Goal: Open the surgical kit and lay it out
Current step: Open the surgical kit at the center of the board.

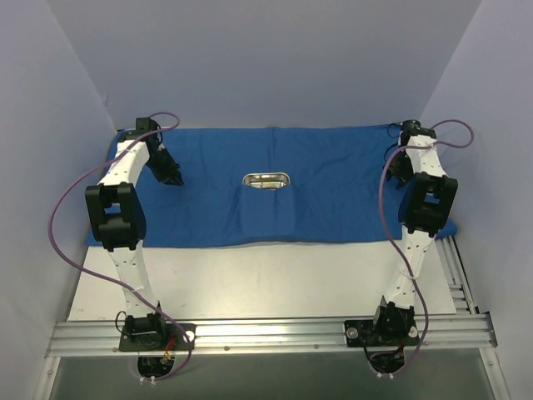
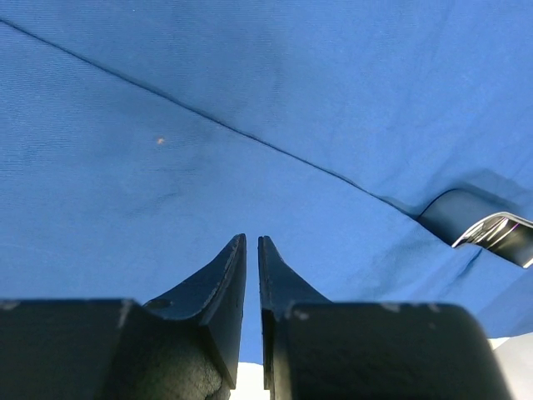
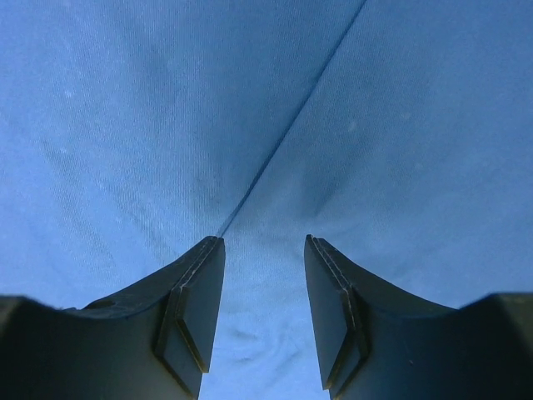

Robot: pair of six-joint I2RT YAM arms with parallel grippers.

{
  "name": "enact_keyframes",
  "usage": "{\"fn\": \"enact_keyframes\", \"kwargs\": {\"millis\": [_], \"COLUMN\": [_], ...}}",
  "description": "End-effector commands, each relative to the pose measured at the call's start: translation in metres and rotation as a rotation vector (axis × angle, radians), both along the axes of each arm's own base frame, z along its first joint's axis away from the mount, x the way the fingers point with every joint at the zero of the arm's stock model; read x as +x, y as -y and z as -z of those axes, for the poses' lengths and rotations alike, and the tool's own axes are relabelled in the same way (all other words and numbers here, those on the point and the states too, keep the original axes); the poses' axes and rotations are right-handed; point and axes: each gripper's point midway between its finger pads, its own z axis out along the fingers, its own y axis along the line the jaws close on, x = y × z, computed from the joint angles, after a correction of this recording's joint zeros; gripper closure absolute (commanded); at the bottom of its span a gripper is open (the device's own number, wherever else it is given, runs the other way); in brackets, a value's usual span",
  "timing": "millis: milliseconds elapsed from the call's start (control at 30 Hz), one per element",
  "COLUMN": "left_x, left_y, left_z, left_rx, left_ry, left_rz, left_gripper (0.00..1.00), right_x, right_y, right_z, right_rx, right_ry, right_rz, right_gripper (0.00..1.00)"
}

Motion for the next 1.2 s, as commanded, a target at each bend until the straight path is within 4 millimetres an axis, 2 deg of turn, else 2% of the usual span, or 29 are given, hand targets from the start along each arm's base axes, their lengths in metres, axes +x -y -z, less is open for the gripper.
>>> {"fn": "enact_keyframes", "kwargs": {"millis": [0, 233, 500, 600, 633, 800, 900, 1033, 1167], "left_x": [0.012, 0.013, 0.013, 0.013, 0.013, 0.013, 0.010, -0.007, -0.023], "left_y": [-0.001, -0.003, -0.006, -0.006, -0.006, -0.005, -0.008, -0.027, -0.036], "left_z": [-0.020, -0.019, -0.016, -0.015, -0.014, -0.013, -0.013, -0.008, 0.002], "left_rx": [-0.008, -0.007, -0.009, -0.009, -0.011, -0.015, 0.001, 0.079, 0.090], "left_ry": [0.066, 0.065, 0.056, 0.054, 0.052, 0.049, 0.036, -0.056, -0.135], "left_rz": [0.015, 0.012, 0.005, 0.005, 0.004, 0.004, -0.006, -0.073, -0.102], "left_gripper": [0.81, 0.81, 0.81, 0.81, 0.81, 0.81, 0.81, 0.81, 0.75], "right_x": [-0.008, -0.017, -0.016, -0.013, -0.012, -0.012, -0.014, -0.019, -0.025], "right_y": [-0.001, -0.004, -0.004, -0.004, -0.004, -0.003, -0.004, -0.010, -0.022], "right_z": [0.012, 0.032, 0.031, 0.029, 0.027, 0.015, 0.003, -0.014, -0.029], "right_rx": [-0.011, 0.007, 0.007, 0.011, 0.013, 0.003, -0.002, 0.012, 0.037], "right_ry": [-0.047, -0.093, -0.088, -0.072, -0.067, -0.046, -0.031, -0.010, 0.014], "right_rz": [0.023, 0.027, 0.023, 0.019, 0.018, 0.016, 0.014, -0.006, -0.049], "right_gripper": [0.57, 0.62, 0.75, 0.75, 0.76, 0.94, 0.97, 1.00, 1.00]}}
